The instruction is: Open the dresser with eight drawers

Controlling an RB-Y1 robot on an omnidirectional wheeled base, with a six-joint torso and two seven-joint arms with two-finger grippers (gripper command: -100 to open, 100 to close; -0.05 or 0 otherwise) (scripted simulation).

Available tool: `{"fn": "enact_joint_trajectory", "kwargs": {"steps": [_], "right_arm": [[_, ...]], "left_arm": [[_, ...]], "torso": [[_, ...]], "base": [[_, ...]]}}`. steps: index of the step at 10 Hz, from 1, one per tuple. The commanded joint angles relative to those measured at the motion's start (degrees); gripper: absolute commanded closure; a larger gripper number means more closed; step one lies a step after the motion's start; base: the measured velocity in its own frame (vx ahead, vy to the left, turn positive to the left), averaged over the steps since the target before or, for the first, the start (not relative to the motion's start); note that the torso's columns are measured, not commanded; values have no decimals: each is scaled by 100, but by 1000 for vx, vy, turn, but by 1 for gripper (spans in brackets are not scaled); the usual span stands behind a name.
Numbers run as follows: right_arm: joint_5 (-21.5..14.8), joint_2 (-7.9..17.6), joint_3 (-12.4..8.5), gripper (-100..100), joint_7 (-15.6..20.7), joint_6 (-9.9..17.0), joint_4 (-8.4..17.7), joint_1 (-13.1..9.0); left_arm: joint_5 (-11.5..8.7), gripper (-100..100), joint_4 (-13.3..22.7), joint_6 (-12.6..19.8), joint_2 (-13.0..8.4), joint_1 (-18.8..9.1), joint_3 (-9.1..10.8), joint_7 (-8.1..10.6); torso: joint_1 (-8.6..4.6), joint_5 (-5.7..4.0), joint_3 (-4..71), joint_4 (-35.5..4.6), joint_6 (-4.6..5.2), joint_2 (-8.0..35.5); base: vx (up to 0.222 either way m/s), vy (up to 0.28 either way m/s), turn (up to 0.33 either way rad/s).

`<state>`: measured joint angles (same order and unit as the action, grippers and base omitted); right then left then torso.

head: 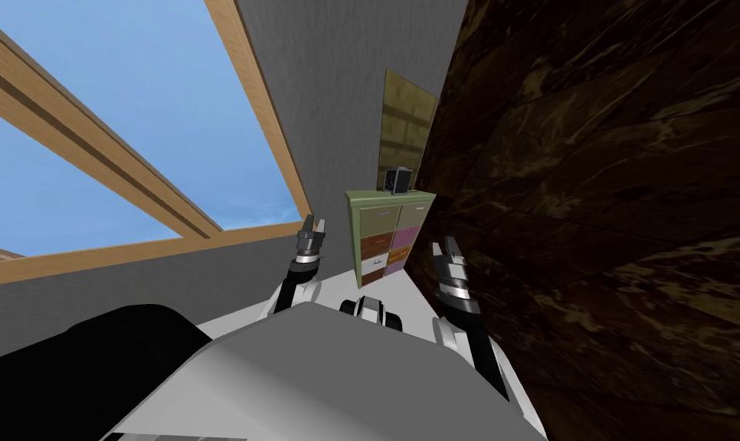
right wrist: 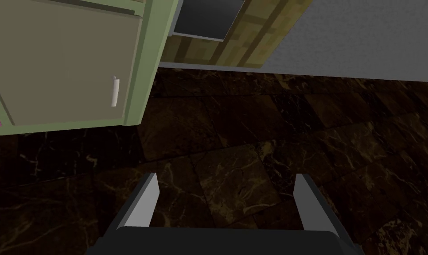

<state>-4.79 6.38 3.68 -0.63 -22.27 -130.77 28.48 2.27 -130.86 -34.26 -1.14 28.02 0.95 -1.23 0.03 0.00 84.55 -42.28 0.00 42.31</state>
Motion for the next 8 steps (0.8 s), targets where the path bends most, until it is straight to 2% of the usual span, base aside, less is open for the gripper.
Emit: {"fn": "enact_joint_trajectory", "kwargs": {"steps": [1,2,3,4,5,6,7,8], "right_arm": [[-428,113,59,-100,2,300,202,-36],[-524,113,59,-100,2,300,202,-36],[-724,179,83,-100,-6,486,372,-68],[-853,179,83,-100,-6,486,372,-68],[-1033,238,110,-100,-15,688,557,-101],[-1211,238,110,-100,-15,688,557,-101],[-1384,292,138,-100,-24,904,752,-137],[-1570,292,138,-100,-24,904,752,-137]], "left_arm": [[0,0,0,0,0,0,0,0],[0,0,0,0,0,0,0,0],[0,0,0,0,0,1,0,0],[0,0,0,0,0,0,0,0],[0,0,0,0,0,0,0,0],[0,0,0,0,0,0,0,0],[0,0,0,0,0,1,0,0],[0,0,0,0,0,0,0,0]], "torso": [[-3,0,2,0,2,-4],[-3,-1,3,1,0,-4],[-5,-1,4,1,1,-6],[-3,-1,2,0,0,-2],[-2,0,1,0,1,-1],[4,1,-1,-1,-1,2],[-4,0,1,0,2,-2],[-2,-1,1,0,0,0]], "base": [[-41,36,55],[-32,27,31],[-39,33,63],[-39,32,36],[-52,50,81],[-38,37,30],[-46,43,67],[-45,34,34]]}}
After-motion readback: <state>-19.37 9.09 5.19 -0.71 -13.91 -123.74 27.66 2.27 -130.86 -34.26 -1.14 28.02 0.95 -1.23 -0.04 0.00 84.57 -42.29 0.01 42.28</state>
